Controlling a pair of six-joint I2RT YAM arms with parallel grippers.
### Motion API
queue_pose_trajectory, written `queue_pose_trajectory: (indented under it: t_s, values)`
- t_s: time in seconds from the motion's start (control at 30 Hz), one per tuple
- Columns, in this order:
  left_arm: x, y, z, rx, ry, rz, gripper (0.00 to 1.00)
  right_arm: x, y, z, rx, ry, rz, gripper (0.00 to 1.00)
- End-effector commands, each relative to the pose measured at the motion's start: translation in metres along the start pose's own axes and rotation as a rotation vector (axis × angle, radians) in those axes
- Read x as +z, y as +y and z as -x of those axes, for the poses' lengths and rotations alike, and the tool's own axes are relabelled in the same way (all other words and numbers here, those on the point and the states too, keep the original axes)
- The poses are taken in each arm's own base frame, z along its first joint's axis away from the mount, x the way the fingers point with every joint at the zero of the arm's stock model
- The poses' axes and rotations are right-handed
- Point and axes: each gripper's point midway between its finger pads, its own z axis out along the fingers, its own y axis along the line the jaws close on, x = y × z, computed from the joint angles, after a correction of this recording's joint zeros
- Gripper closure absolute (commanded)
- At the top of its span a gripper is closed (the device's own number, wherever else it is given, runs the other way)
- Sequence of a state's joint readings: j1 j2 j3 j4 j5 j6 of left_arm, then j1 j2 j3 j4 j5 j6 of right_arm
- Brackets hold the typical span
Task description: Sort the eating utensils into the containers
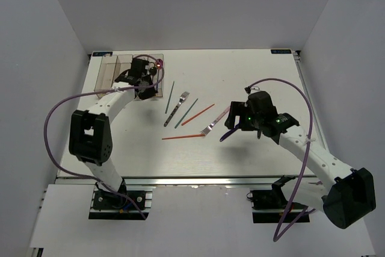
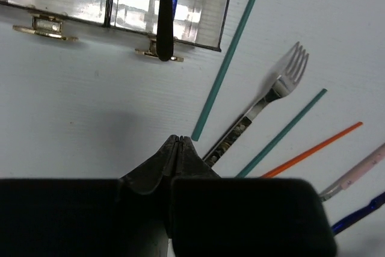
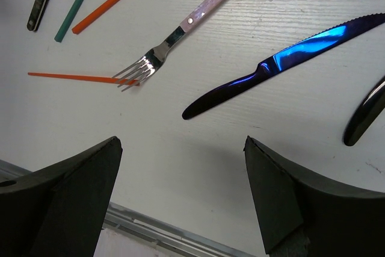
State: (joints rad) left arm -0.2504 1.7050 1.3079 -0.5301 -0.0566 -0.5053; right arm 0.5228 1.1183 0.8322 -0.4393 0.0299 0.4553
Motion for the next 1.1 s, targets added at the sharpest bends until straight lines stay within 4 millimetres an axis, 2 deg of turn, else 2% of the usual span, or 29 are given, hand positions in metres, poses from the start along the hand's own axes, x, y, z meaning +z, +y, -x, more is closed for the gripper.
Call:
queue_pose_trajectory:
  t_s: [0.0,0.17,0.23,0.43,0.7,0.93,1.07]
  values:
    - [0.013,-0.002,0.022,-0.009,-0.036,0.033,0.89,-0.004,0.002,0.004,-0.022,-0.031,0.024,0.12]
    - [0.025,-0.005,0.039,-0.008,-0.058,0.057,0.89,-0.004,-0.003,0.003,-0.038,-0.027,0.0,0.12]
    - [0.033,-0.002,0.039,0.0,-0.032,0.087,0.9,-0.004,-0.006,0.002,-0.04,-0.027,-0.014,0.13]
    - [0.035,0.01,0.047,0.003,-0.055,0.147,0.9,-0.003,-0.008,0.002,-0.044,-0.027,-0.018,0.12]
    - [0.05,0.007,0.045,-0.003,-0.027,0.114,0.9,-0.002,-0.007,0.004,-0.045,-0.029,-0.016,0.12]
    - [0.048,0.008,0.063,-0.003,-0.066,0.137,0.89,-0.002,-0.007,0.004,-0.046,-0.026,-0.016,0.12]
    - [0.044,0.002,0.063,0.009,-0.038,0.121,0.89,-0.003,-0.006,0.005,-0.045,-0.027,-0.012,0.12]
